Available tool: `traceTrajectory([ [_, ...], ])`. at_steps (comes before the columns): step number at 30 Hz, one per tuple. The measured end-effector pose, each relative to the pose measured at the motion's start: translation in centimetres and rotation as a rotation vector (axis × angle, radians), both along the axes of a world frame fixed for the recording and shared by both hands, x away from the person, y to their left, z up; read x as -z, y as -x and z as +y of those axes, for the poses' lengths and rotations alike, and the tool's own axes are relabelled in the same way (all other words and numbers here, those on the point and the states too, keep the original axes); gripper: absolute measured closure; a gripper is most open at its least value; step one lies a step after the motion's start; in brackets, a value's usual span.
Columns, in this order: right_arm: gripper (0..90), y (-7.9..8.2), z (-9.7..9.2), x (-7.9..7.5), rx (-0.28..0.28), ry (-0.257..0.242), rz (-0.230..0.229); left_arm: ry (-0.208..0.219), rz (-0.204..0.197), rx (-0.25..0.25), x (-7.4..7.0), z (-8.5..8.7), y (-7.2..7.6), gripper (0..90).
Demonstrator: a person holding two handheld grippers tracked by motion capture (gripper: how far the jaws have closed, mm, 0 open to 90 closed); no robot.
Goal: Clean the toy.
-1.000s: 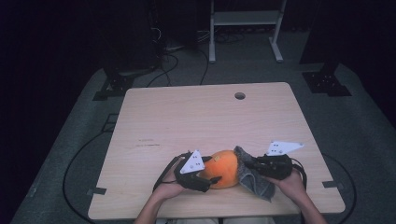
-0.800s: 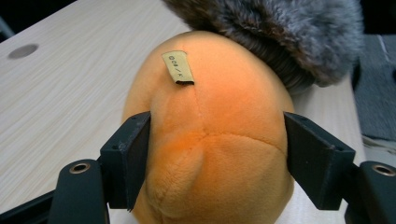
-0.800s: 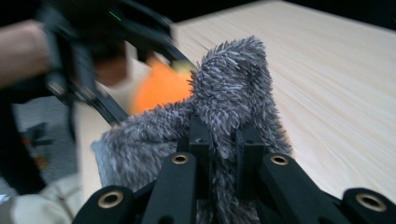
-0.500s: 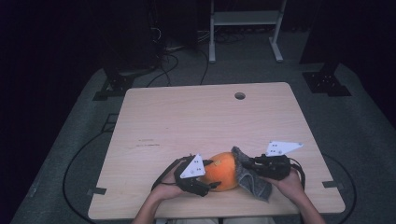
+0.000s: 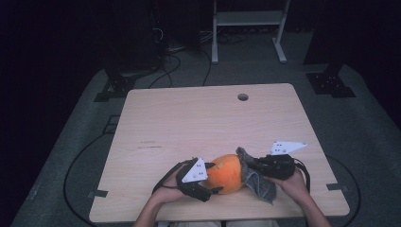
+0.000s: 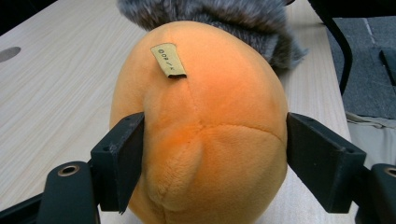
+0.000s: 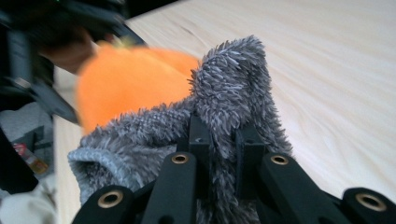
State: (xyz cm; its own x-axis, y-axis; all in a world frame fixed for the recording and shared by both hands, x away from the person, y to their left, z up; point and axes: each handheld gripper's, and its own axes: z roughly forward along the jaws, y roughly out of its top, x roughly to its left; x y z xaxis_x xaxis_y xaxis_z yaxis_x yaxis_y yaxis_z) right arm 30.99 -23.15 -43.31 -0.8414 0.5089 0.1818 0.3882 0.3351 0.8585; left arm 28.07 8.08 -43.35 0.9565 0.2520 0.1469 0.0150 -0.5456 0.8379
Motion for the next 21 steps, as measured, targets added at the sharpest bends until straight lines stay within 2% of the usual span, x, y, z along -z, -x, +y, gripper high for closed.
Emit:
traceTrajectory([
  [1,80.0,0.0,-0.4,0.1,0.011,0.007,0.011,0.0,0.0,0.001,0.0,0.0,0.0,23.0],
  [2,80.0,0.0,-0.5,0.0,0.012,0.008,0.004,-0.003,-0.001,0.004,0.0,-0.1,0.0,23.1],
  [5,80.0,-0.1,-0.6,-0.7,0.011,-0.06,-0.009,-0.01,-0.005,0.019,0.1,-0.3,0.2,23.5],
  [7,80.0,-0.3,-0.1,-1.1,-0.001,-0.079,-0.021,-0.013,-0.011,0.026,0.1,-0.4,0.3,23.5],
  [9,80.0,-0.4,0.5,-0.9,-0.01,-0.057,-0.017,-0.012,-0.009,0.027,0.0,-0.2,0.2,23.5],
  [10,80.0,-0.5,0.6,-0.6,-0.012,-0.052,-0.005,0.002,0.0,0.019,-0.1,-0.1,0.2,23.2],
  [12,80.0,-0.6,0.3,-0.2,-0.006,-0.067,0.018,0.029,0.025,-0.005,-0.3,0.1,-0.1,19.9],
  [14,80.1,-0.6,0.0,0.2,0.003,-0.057,0.028,0.022,0.04,-0.024,-0.3,0.1,-0.3,18.0],
  [18,80.0,-0.7,-0.8,0.5,0.032,0.007,0.048,0.007,0.032,-0.015,-0.2,0.1,-0.2,25.1],
  [21,80.0,-0.7,-1.3,0.1,0.036,-0.034,0.037,-0.004,0.021,0.015,-0.1,0.0,0.1,28.6],
])
